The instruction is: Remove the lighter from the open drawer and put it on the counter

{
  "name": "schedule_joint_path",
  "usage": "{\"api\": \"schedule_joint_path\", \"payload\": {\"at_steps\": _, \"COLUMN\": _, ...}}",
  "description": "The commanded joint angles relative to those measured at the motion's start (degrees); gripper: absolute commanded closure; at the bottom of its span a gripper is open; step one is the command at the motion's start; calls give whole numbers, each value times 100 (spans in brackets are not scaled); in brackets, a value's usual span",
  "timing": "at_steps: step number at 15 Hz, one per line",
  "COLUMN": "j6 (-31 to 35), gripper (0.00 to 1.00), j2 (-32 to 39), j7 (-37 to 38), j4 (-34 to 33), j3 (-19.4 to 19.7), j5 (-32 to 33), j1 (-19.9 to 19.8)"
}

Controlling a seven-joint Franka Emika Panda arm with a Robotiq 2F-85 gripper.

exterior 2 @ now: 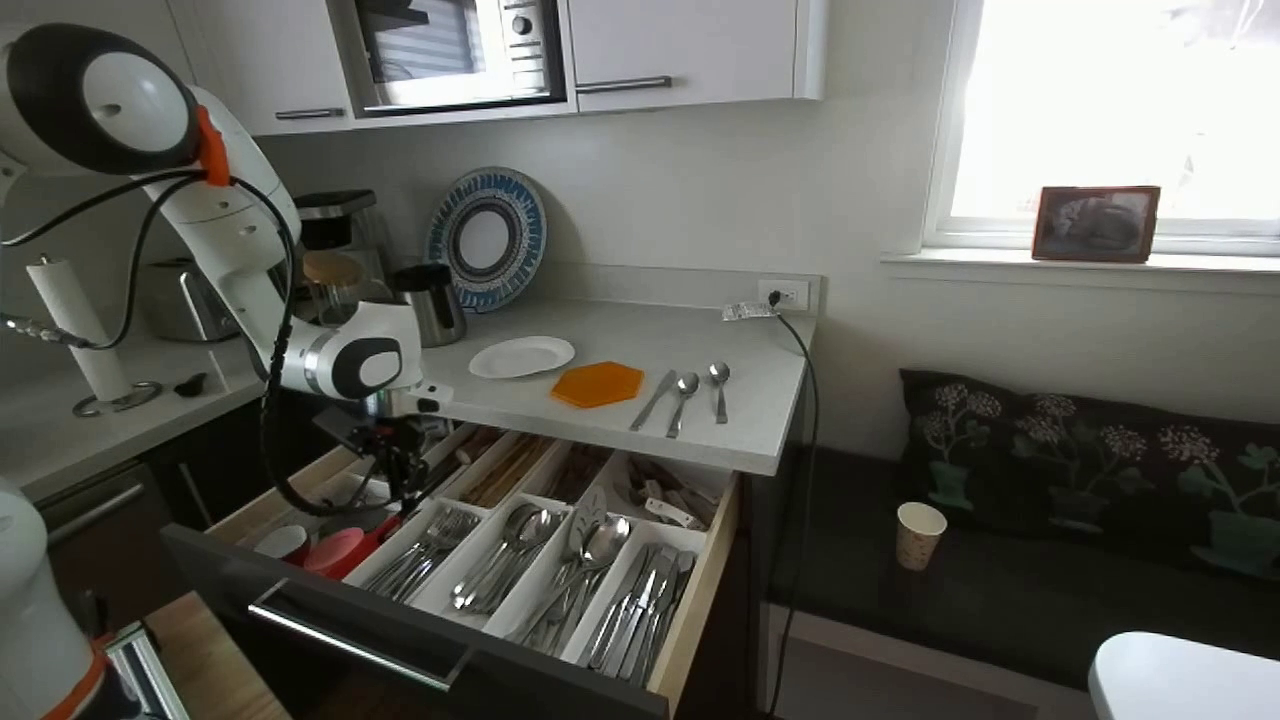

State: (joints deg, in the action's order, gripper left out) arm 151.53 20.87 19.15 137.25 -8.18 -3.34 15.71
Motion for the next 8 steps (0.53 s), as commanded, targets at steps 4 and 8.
{"api": "schedule_joint_path", "payload": {"at_steps": 4, "j6": 19, "gripper": 58, "j2": 302, "j7": 167, "j4": -163, "j3": 172, "j5": 186, "j1": 204}}
{"api": "schedule_joint_path", "payload": {"at_steps": 8, "j6": 40, "gripper": 61, "j2": 372, "j7": 141, "j4": -208, "j3": 200, "j5": 212, "j1": 252}}
